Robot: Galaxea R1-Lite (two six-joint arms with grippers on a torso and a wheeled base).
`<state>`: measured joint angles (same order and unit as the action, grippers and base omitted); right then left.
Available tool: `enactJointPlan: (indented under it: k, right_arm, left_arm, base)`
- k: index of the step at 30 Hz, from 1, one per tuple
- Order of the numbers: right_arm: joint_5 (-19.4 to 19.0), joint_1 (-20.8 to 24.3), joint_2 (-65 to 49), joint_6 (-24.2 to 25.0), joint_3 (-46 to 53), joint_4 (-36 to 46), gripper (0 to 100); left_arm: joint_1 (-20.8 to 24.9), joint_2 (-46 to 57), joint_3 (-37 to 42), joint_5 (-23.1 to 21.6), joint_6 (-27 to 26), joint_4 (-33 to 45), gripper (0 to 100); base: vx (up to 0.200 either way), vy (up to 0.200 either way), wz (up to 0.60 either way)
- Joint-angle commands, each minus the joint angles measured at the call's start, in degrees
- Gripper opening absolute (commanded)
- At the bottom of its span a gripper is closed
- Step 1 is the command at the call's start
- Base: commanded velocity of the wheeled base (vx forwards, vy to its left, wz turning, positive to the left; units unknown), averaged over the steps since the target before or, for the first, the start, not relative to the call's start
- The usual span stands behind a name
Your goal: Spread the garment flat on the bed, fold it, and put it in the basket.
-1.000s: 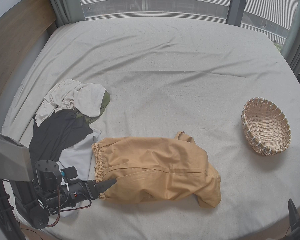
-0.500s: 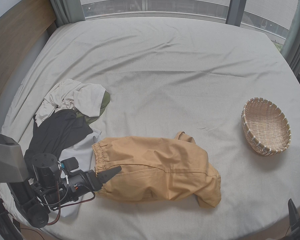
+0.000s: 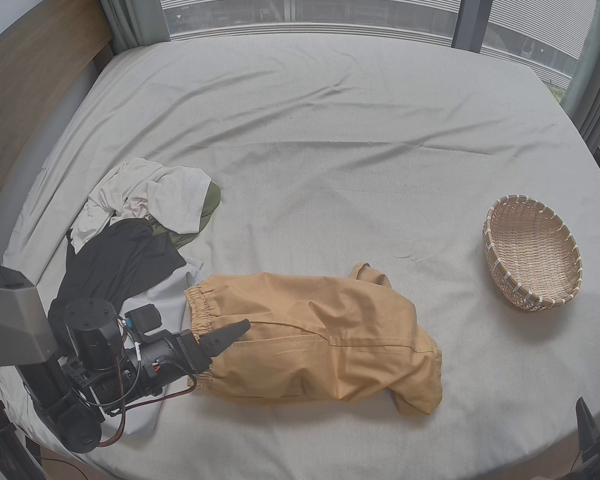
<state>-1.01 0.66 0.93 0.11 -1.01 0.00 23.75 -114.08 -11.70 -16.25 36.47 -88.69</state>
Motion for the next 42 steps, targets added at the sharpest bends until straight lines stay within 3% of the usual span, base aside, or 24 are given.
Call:
enactJointPlan:
  k: [1, 8, 9, 20, 28, 38, 42]
  right_arm:
    - [0.0, 0.0, -0.4, 0.1, 1.0, 0.0, 100]
    - [0.0, 0.0, -0.4, 0.1, 1.0, 0.0, 100]
    - [0.0, 0.0, -0.4, 0.1, 1.0, 0.0, 100]
    - [0.0, 0.0, -0.4, 0.0, 1.0, 0.0, 100]
    - [-0.1, 0.0, -0.5, -0.5, 1.0, -0.1, 100]
    - [-0.1, 0.0, -0.8, -0.4, 1.0, -0.2, 100]
    - [-0.3, 0.0, -0.5, -0.6, -2.2, -4.0, 100]
  left_arm:
    - [0.6, -2.0, -1.1, 0.0, 0.0, 0.0, 100]
    - [0.3, -2.1, -1.3, 1.3, 0.0, 0.0, 100]
    - [0.5, -2.1, -1.1, 1.9, 0.0, 0.0, 0]
    - [0.6, 0.7, -1.3, 2.2, 0.2, 0.0, 0]
    - [0.1, 6.9, -6.8, 2.3, 0.2, 0.0, 0]
    - [-1.1, 7.5, -10.1, 2.0, 0.0, 0.1, 0]
    - [-1.1, 7.6, -10.0, 2.2, -0.3, 0.0, 0]
  base:
    - [0.000, 0.000, 0.00]
    - [0.000, 0.000, 0.00]
    - [0.000, 0.000, 0.00]
    - [0.000, 0.000, 0.00]
    - [0.000, 0.000, 0.00]
    - [0.000, 0.000, 0.00]
    - [0.000, 0.000, 0.00]
